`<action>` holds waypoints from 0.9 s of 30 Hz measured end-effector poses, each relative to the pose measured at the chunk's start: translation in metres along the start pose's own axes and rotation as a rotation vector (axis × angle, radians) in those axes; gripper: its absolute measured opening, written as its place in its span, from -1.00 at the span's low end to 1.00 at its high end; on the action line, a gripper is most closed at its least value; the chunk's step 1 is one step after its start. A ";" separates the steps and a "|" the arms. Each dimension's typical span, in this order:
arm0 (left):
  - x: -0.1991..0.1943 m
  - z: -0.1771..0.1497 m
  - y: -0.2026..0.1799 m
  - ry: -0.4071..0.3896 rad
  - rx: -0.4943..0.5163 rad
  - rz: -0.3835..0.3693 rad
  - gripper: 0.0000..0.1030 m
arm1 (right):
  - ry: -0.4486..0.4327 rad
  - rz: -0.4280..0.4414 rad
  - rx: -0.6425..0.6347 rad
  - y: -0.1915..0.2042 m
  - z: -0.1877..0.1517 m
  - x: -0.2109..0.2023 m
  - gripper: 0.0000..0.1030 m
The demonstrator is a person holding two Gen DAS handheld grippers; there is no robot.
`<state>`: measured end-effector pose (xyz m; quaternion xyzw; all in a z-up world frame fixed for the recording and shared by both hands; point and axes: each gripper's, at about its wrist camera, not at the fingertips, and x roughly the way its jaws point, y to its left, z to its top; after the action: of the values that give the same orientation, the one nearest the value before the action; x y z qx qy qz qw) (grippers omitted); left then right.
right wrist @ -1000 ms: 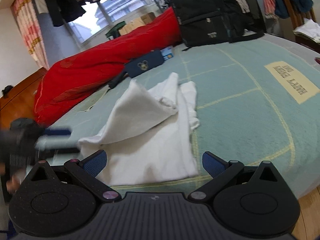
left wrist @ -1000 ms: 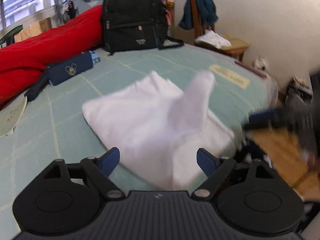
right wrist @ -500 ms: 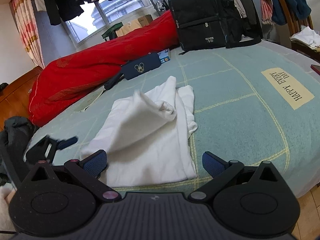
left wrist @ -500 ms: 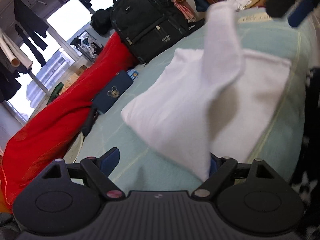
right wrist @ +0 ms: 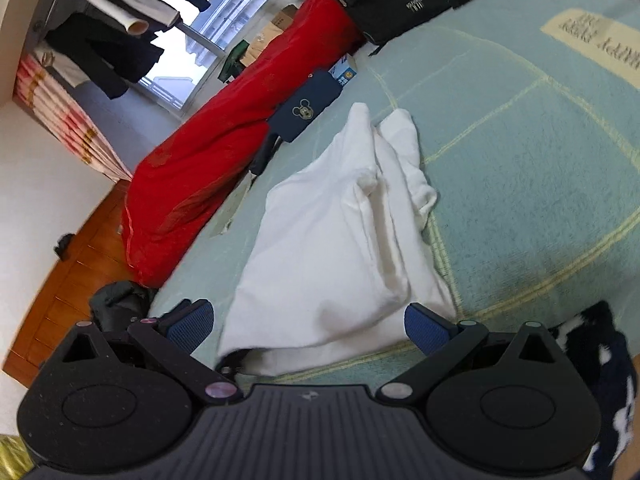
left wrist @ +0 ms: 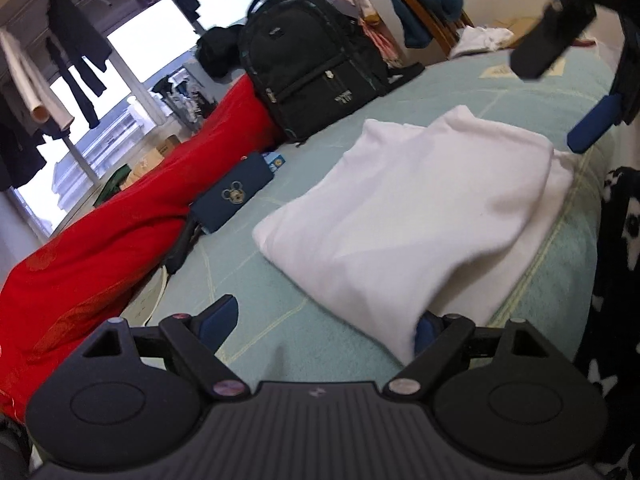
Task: Fold clothes
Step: 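Close the right gripper on the opposite side edge of the sweatshirt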
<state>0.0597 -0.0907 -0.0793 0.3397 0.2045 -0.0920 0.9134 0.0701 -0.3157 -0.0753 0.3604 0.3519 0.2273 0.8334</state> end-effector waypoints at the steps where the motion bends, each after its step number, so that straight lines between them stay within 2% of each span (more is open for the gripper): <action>1: 0.003 0.002 -0.003 -0.002 0.014 0.005 0.68 | 0.001 0.006 -0.002 0.002 0.000 0.001 1.00; 4: 0.007 0.010 -0.016 -0.033 0.093 0.044 0.68 | 0.004 0.000 -0.020 0.007 -0.001 0.002 1.00; 8: 0.011 0.017 -0.045 -0.101 0.315 0.123 0.68 | -0.003 -0.002 -0.018 0.007 0.000 -0.001 1.00; 11: 0.008 0.016 -0.060 -0.146 0.433 0.106 0.68 | -0.020 -0.011 -0.016 0.005 0.002 -0.007 1.00; 13: 0.006 0.014 -0.066 -0.170 0.490 0.083 0.61 | -0.030 -0.012 -0.015 0.004 0.003 -0.012 1.00; 14: 0.005 0.014 -0.067 -0.180 0.514 0.065 0.41 | -0.032 -0.011 -0.015 0.003 0.003 -0.012 1.00; 15: 0.005 0.014 -0.069 -0.190 0.537 0.043 0.13 | -0.035 -0.010 -0.014 0.003 0.004 -0.013 1.00; 16: 0.006 0.016 -0.068 -0.188 0.540 0.015 -0.01 | -0.038 -0.009 -0.013 0.002 0.004 -0.013 1.00; 18: 0.009 0.023 -0.061 -0.159 0.479 -0.058 -0.61 | -0.038 -0.001 -0.007 0.001 0.004 -0.013 1.00; 19: 0.008 0.025 -0.057 -0.150 0.431 -0.085 -0.73 | -0.037 0.005 -0.003 0.000 0.004 -0.013 1.00; 23: 0.002 0.035 -0.029 -0.145 0.193 -0.151 -0.88 | -0.030 0.047 0.012 0.000 0.003 -0.013 1.00; 25: -0.002 0.037 -0.016 -0.145 0.111 -0.166 -0.90 | -0.010 0.101 0.039 -0.004 0.005 -0.008 1.00; 27: -0.006 0.037 -0.008 -0.146 0.072 -0.170 -0.90 | 0.019 0.159 0.076 -0.009 0.007 0.004 1.00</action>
<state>0.0631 -0.1207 -0.0559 0.3460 0.1623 -0.2009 0.9020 0.0789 -0.3213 -0.0804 0.4165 0.3387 0.2825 0.7950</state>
